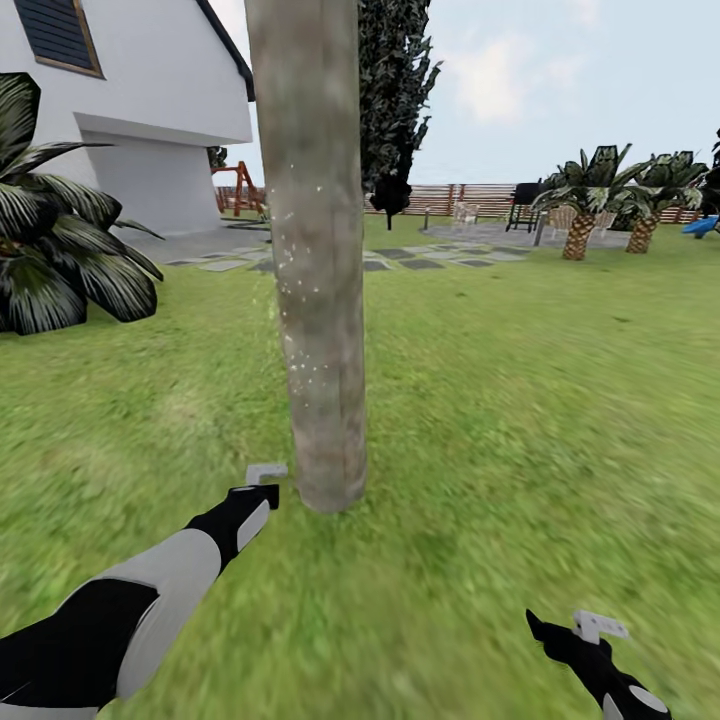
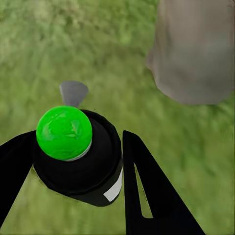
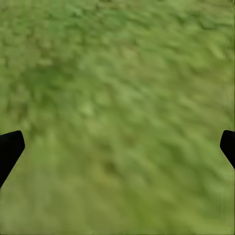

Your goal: In the garden, pick up the pesticide atomizer on the floor and spray pesticide onto both trees until each tree trunk is fully covered.

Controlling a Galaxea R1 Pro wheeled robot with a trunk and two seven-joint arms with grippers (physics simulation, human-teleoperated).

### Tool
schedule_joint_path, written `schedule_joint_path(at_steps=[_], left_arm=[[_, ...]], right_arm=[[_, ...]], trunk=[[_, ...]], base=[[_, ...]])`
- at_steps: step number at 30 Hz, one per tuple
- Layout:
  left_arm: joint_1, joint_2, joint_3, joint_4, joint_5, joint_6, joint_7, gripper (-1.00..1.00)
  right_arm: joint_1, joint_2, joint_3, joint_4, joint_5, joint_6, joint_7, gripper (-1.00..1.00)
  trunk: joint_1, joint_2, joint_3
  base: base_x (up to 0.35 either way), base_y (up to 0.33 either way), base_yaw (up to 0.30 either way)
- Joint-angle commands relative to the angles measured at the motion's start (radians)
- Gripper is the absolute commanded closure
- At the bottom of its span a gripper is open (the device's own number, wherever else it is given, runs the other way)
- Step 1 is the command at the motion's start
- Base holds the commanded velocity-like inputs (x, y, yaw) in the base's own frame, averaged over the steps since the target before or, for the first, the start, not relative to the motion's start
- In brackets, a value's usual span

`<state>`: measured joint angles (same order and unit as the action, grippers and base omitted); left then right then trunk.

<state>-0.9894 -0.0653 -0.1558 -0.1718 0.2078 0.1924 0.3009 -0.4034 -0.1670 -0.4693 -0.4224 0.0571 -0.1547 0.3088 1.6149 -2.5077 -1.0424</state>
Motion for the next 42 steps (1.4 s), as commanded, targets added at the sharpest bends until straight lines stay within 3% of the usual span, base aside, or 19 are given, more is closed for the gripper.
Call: schedule_joint_path(at_steps=[1,10,13,42], left_arm=[[0.0,0.0,-0.001,0.0,-0.001,0.0,0.0,1.0],[0.0,-0.007,-0.002,0.0,-0.001,0.001,0.0,1.0],[0.0,-0.02,-0.003,0.0,-0.001,0.001,0.001,1.0],[0.0,-0.04,-0.004,0.002,-0.001,0.002,0.002,1.0]], right_arm=[[0.0,0.0,0.0,0.0,0.0,0.0,0.0,-1.0],[0.0,0.001,0.0,0.0,0.0,0.0,-0.001,-1.0],[0.0,0.0,0.0,0.0,0.0,0.0,-0.001,-1.0],[0.0,0.001,0.0,0.001,0.0,0.0,-0.001,-1.0]], trunk=[[0.0,0.0,0.0],[0.0,0.0,0.0],[0.0,0.0,0.0],[0.0,0.0,0.0]], base=[[0.311,0.0,0.041],[0.121,0.0,0.207],[0.037,-0.058,0.039],[0.08,-0.263,0.078]])
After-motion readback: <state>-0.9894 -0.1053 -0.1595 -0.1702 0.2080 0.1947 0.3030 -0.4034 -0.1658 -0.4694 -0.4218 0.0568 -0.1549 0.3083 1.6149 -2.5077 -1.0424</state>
